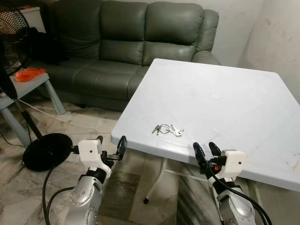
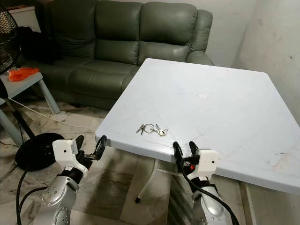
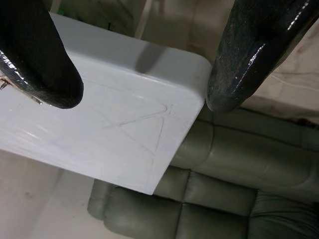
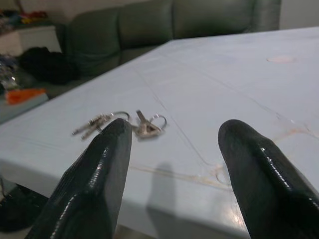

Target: Hang keys on a hook

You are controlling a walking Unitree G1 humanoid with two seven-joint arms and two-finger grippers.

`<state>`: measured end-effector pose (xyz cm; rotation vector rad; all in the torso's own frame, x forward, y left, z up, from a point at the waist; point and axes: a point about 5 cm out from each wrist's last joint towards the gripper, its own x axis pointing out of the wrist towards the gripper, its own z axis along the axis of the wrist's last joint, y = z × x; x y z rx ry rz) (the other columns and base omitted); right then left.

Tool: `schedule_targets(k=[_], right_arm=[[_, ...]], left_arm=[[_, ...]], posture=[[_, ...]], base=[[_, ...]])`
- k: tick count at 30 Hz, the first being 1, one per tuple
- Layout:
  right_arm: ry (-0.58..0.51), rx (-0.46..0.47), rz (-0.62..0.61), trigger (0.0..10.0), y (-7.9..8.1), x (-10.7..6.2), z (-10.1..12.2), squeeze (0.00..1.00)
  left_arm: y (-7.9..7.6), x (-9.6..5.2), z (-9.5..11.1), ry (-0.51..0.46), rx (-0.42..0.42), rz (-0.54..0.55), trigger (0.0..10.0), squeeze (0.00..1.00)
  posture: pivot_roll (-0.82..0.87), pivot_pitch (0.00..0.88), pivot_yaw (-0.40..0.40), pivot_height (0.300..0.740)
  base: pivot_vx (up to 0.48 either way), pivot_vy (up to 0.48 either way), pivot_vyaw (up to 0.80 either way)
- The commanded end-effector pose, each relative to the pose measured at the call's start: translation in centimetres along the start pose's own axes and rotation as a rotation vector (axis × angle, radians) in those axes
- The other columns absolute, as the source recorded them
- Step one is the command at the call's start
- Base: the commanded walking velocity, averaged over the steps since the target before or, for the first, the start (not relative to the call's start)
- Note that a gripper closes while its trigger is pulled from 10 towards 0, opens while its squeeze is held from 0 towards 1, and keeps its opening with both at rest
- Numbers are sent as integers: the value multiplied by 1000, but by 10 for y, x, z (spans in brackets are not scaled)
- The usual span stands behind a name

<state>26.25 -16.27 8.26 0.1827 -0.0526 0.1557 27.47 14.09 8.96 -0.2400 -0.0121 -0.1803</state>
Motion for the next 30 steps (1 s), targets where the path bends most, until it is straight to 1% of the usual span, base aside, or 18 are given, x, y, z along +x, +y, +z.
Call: schedule_targets(k=[1, 2, 3, 5, 7, 9, 10, 11, 12, 13, 21, 30], right_arm=[[9, -23, -17, 10000, -1, 0, 3, 1000], [9, -23, -17, 10000, -1, 0, 3, 1000], [21, -44, -43, 10000, -3, 0, 2, 1000], [23, -45, -40, 10000, -3, 0, 1, 1000], [37, -86, -86, 10000, -7, -1, -1, 1000], [52, -99, -104, 10000, -8, -2, -2, 1000], [50, -89, -86, 10000, -6, -1, 0, 776], [50, -89, -86, 10000, -6, -1, 0, 776], [37, -82, -70, 10000, -3, -1, 1, 0], [45, -99, -63, 10000, -2, 0, 2, 0], [28, -100, -31, 10000, 3, -3, 4, 0], [23, -99, -25, 10000, 4, -4, 5, 0]], left_arm=[[0, 1, 0, 20, 31, 22, 10000, 0], [0, 1, 0, 20, 31, 22, 10000, 0], [1, 0, -1, 26, 29, 31, 10000, 0], [2, 0, -2, 27, 26, 32, 10000, 0], [4, -1, -3, 34, 37, 41, 10000, 0], [5, -1, -4, 35, 38, 42, 10000, 0], [4, -1, -2, 26, 34, 37, 10000, 0], [4, -1, -2, 26, 34, 37, 10000, 0], [4, -1, -1, 21, 24, 29, 10000, 0], [3, -1, -1, 24, 21, 30, 10000, 0], [2, -2, -4, 53, 12, 13, 10000, 0], [0, -2, -3, 52, 6, 4, 10000, 0]], posture=[[51, 0, -33, 740], [51, 0, -33, 740], [51, 0, -33, 740], [51, 0, -33, 740], [52, 0, -34, 740], [52, 0, -34, 740], [53, 0, -32, 740], [53, 0, -32, 740], [53, 0, -32, 740], [52, 0, -31, 740], [54, 0, -34, 740], [53, 0, -35, 740]], base=[[0, 0, 0], [0, 0, 0], [0, 0, 0], [0, 0, 0], [0, 0, 0], [0, 0, 0], [0, 0, 0], [0, 0, 0], [0, 0, 0], [0, 0, 0], [0, 0, 0], [330, 0, 0]])
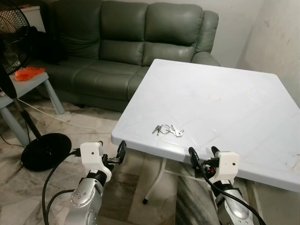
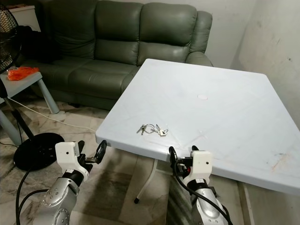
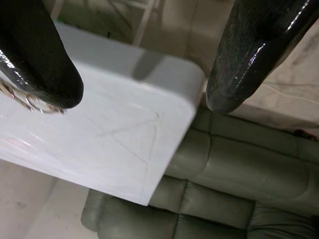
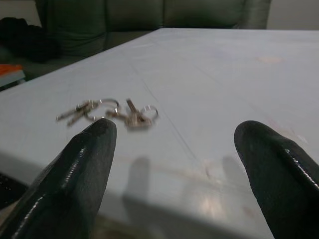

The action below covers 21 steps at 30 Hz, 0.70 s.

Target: Hang keys on a hook

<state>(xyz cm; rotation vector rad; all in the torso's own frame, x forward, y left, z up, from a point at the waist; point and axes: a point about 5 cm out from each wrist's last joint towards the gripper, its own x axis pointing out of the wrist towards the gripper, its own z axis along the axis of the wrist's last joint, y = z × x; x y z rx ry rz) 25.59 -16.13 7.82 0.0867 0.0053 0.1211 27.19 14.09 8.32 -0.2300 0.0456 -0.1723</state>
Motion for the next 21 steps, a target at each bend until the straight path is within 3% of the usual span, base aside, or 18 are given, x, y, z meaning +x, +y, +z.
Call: schedule_targets(k=[1, 12, 21], right_arm=[[-40, -6, 11, 10000, 2, 2, 10, 0], [-40, -5, 22, 10000, 2, 3, 10, 0], [-37, -4, 94, 10000, 3, 3, 10, 0]], left_arm=[[-1, 0, 3, -2, 1, -11, 10000, 0], [-2, 1, 3, 7, 6, -4, 10000, 0], [-10, 0, 1, 0, 31, -20, 10000, 0]], posture=[[54, 0, -35, 740], [58, 0, -39, 740], [58, 0, -39, 740]], base=[[341, 0, 0], [335, 0, 0], [0, 0, 0]])
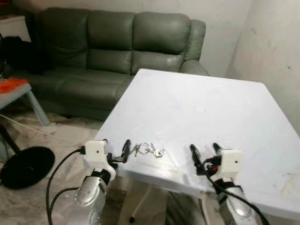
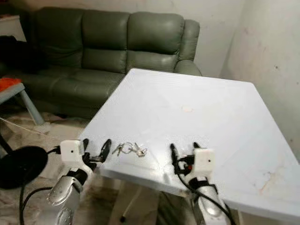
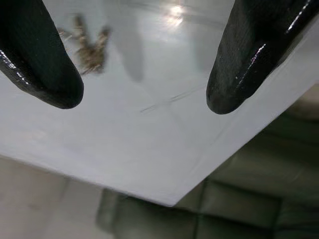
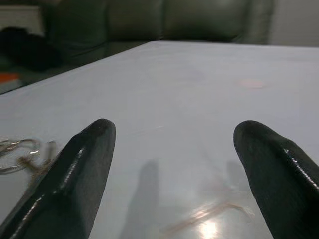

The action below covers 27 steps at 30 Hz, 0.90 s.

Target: Hang keys on a hook

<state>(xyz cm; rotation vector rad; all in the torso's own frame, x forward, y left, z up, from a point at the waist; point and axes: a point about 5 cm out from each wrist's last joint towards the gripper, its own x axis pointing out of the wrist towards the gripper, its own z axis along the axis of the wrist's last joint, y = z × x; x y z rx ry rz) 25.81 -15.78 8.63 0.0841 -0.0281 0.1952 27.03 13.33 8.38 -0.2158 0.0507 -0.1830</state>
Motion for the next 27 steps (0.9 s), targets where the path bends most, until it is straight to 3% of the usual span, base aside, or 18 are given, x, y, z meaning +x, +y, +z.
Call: schedule_targets(k=[1, 11, 22, 27], right_arm=[[-8, 1, 35, 10000, 0, 1, 2, 0], [-12, -64, 166, 10000, 2, 11, 10, 0], [-11, -64, 176, 10000, 6, 15, 10, 0], [-11, -57, 167, 10000, 6, 14, 9, 0]], left_arm=[[-3, 0, 2, -9, 18, -16, 10000, 0], [-14, -3, -2, -2, 6, -51, 10000, 0], [-12, -3, -1, -3, -37, -39, 10000, 0], [-13, -2, 0, -3, -39, -47, 10000, 0]], posture=[[58, 0, -39, 740], [59, 0, -43, 740], [70, 0, -49, 740], [64, 0, -46, 740]], base=[[0, 0, 0], [0, 0, 0], [0, 0, 0], [0, 320, 0]])
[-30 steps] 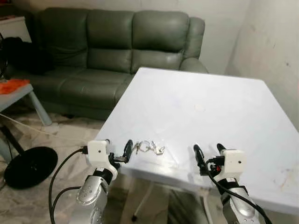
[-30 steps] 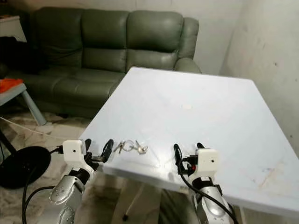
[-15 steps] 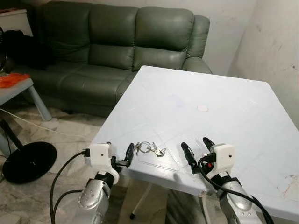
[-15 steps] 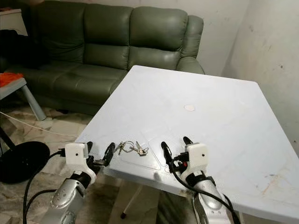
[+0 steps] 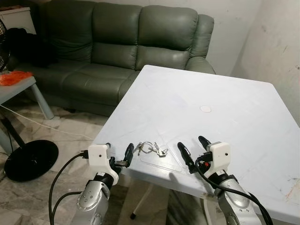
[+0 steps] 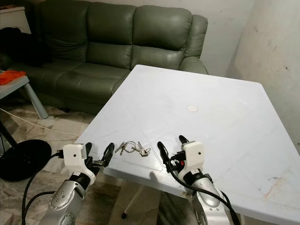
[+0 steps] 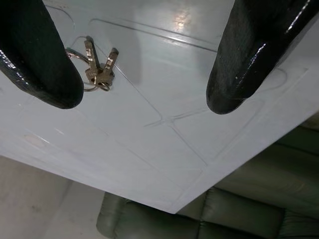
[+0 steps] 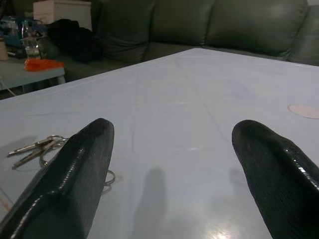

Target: Hang keys on a hook

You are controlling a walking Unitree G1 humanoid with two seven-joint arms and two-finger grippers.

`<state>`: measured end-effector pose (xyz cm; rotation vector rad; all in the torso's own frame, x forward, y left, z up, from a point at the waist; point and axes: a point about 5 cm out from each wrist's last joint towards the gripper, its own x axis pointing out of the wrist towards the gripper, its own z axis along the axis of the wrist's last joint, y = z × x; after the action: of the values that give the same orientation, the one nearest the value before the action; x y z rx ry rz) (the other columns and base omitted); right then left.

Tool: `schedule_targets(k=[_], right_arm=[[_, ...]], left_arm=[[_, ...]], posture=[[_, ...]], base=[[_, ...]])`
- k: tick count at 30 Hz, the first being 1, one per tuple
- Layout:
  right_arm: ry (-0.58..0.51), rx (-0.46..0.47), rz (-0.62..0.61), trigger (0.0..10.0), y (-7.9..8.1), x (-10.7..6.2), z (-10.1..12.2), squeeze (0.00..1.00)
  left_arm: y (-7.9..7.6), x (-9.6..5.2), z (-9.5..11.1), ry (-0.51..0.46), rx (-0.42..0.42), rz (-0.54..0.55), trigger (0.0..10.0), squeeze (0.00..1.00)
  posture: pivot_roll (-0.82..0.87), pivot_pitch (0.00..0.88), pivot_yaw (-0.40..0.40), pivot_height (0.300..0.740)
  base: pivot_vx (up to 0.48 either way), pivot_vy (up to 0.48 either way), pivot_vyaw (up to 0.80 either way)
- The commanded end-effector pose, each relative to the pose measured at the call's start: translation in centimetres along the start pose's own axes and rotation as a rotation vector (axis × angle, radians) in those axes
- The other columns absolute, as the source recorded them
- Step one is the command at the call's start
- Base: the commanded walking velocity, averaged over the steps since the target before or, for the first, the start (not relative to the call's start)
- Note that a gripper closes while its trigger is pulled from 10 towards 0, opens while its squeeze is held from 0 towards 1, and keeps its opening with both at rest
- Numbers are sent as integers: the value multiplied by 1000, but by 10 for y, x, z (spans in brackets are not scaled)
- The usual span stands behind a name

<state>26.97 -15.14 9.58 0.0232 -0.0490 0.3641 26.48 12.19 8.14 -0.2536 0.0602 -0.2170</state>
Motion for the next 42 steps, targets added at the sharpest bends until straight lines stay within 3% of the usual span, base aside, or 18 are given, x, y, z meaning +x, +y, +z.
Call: schedule_targets(k=[1, 21, 36, 42], right_arm=[[-2, 3, -8, 10000, 1, 1, 0, 0], [2, 9, -17, 10000, 1, -2, -2, 0], [3, 13, -21, 10000, 2, -2, -2, 0], [15, -3, -44, 10000, -2, 1, -1, 0]], left_arm=[[-2, 2, 5, -12, -4, -14, 10000, 0], [-1, 3, 6, -10, -14, 3, 10000, 0], [0, 4, 6, -9, -8, 17, 10000, 0], [-7, 1, 1, 15, 39, -38, 10000, 0]], posture=[[64, 0, -46, 740], [59, 0, -42, 740], [60, 0, -48, 740], [62, 0, -48, 740]], base=[[0, 480, 0], [0, 455, 0], [0, 0, 0], [0, 0, 0]])
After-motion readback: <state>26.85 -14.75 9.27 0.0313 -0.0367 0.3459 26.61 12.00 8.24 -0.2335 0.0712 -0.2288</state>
